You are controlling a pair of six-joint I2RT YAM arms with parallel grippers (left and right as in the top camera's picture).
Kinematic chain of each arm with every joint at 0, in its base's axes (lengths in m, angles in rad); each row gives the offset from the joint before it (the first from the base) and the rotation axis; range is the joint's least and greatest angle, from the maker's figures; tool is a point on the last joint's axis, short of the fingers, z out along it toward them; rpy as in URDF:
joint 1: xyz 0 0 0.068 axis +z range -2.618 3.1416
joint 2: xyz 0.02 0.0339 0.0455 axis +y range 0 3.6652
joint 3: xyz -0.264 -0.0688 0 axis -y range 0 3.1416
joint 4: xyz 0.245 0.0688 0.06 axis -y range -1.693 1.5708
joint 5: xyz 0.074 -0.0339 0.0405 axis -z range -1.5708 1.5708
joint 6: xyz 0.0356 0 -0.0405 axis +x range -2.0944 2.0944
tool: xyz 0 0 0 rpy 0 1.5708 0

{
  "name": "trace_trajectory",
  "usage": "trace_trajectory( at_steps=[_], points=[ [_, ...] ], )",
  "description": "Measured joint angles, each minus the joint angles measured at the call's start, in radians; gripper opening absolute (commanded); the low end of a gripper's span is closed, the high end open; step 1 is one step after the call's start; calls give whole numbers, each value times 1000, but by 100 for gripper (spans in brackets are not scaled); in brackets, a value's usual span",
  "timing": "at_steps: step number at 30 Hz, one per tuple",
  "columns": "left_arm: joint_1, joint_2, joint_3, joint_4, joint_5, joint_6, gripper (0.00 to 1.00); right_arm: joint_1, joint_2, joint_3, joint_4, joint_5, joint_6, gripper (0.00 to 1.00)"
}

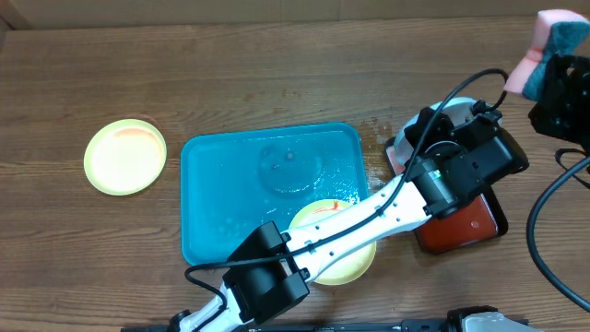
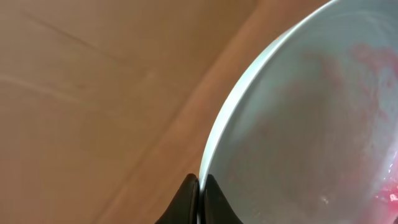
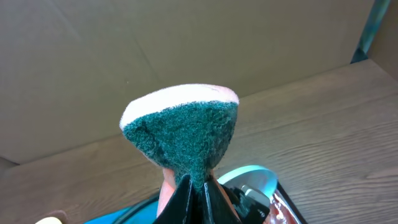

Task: Clean dirty plates on tray and stack at the side
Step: 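Carry the blue plate right over the basin with the left gripper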

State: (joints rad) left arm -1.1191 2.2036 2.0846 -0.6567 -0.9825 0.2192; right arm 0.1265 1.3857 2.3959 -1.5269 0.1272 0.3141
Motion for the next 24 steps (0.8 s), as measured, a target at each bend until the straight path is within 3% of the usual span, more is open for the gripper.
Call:
trace_trajectory(
  at_steps=[11, 24],
  points=[
    [-27, 1, 0, 1, -123, 28, 4, 0, 0, 0, 0, 0, 0, 4],
    [-33, 6, 0, 1, -141, 28, 4, 0, 0, 0, -7, 1, 0, 4]
  ],
)
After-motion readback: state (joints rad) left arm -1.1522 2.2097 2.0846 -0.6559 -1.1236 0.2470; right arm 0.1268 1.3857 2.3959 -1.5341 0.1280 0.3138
